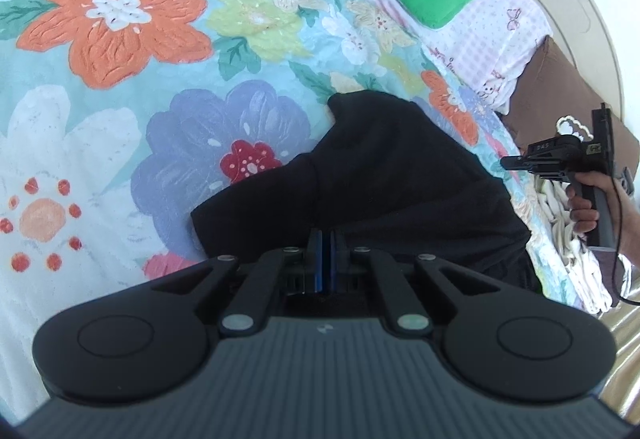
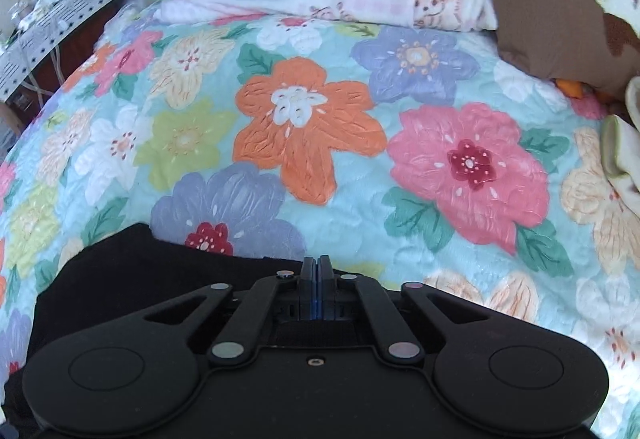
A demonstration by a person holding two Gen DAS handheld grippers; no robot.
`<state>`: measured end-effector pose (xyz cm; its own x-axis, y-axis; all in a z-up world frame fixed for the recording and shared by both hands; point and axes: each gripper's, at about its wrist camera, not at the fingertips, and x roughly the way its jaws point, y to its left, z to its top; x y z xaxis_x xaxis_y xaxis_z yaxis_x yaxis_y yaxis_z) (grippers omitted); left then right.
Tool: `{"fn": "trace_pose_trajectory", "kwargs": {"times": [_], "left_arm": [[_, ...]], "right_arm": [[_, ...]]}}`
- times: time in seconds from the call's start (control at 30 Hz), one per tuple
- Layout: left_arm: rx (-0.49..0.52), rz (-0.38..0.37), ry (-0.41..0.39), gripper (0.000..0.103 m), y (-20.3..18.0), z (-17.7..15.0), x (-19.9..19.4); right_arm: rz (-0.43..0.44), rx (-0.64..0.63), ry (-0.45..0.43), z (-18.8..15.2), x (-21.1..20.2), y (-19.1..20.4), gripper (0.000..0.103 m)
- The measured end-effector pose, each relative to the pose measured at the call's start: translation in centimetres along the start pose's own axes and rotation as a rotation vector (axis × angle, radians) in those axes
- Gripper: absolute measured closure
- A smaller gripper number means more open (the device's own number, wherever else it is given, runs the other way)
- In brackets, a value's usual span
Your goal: Fold clothes
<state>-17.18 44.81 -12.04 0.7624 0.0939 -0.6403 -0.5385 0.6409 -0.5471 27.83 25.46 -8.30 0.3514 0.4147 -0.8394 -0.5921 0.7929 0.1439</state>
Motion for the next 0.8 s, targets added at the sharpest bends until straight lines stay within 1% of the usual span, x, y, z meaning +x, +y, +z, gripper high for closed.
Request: {"fn": "trace_pose_trajectory", "kwargs": {"times": [0.03,0.07,0.1,0.13,0.17,0.2,0.23,0.33,0.37,0.4,0.43,0.5,0.53,0.57,0.6,0.63,0.7,0.73,0.8], "left_arm": [[-0.006,-0.001,0.007,0.1,0.1,-0.1,0.2],[-0.012,-0.002,0.013,0.1,0.3,-0.1,0.4],[-0.011,-0.001,0.012,0.1,0.3,-0.1,0.4],[-0.011,0.0,0.011,0.1,0.4,-0.2,0.5],[-0.009,0.004,0.009,0.1,0.4,-0.2,0.6],[0.001,0.019,0.0,0.1,0.4,-0.2,0.6],[0.003,0.043,-0.012,0.1,0.3,-0.1,0.5],[-0.002,0.076,-0.039,0.1,0.3,0.1,0.2],[-0.004,0.084,-0.037,0.1,0.4,0.1,0.2],[0.002,0.103,-0.026,0.1,0.4,0.1,0.3],[0.026,0.128,-0.004,0.1,0.2,0.0,0.7],[0.1,0.172,0.034,0.099,-0.5,-0.4,1.6],[0.131,0.191,0.025,0.099,-0.9,-0.6,1.6],[0.129,0.198,0.023,0.099,-1.2,-0.6,1.5],[0.124,0.188,0.021,0.099,-1.3,-0.4,1.2],[0.118,0.178,0.018,0.098,-1.4,-0.3,0.9],[0.109,0.156,0.012,0.092,-1.6,-0.1,0.1],[0.106,0.143,0.008,0.091,-1.6,-0.1,-0.3],[0.104,0.115,0.007,0.086,-1.9,0.0,-1.1]], "right_arm": [[0.013,-0.009,0.002,-0.1,-0.2,-0.2,0.092],[0.017,-0.018,0.0,-0.4,-0.4,-0.3,0.079],[0.006,-0.028,-0.007,-0.7,-0.6,-0.4,0.057],[-0.013,-0.045,-0.015,-1.2,-0.8,-0.5,0.048],[-0.026,-0.06,-0.017,-1.7,-0.9,-0.6,0.041],[-0.028,-0.07,-0.004,-2.2,-0.7,-0.8,0.041],[-0.026,-0.079,0.025,-2.7,-0.3,-1.0,0.041],[-0.048,-0.104,0.12,-4.3,1.6,-1.9,0.041],[-0.053,-0.121,0.111,-4.9,2.0,-2.0,0.04],[-0.059,-0.142,0.078,-5.3,1.9,-2.0,0.04],[-0.088,-0.164,0.047,-5.4,1.8,-1.8,0.04],[-0.194,-0.196,-0.02,-5.6,1.5,-1.1,0.041],[-0.245,-0.208,-0.051,-5.7,1.2,-0.8,0.041],[-0.29,-0.214,-0.082,-5.9,0.8,-0.3,0.04],[-0.322,-0.217,-0.113,-6.2,0.1,0.2,0.04],[-0.329,-0.221,-0.144,-6.5,-0.8,0.7,0.04],[-0.292,-0.228,-0.201,-7.6,-3.1,1.6,0.038],[-0.262,-0.23,-0.216,-8.2,-4.2,2.0,0.038],[-0.155,-0.214,-0.193,-9.6,-5.9,2.4,0.038]]}}
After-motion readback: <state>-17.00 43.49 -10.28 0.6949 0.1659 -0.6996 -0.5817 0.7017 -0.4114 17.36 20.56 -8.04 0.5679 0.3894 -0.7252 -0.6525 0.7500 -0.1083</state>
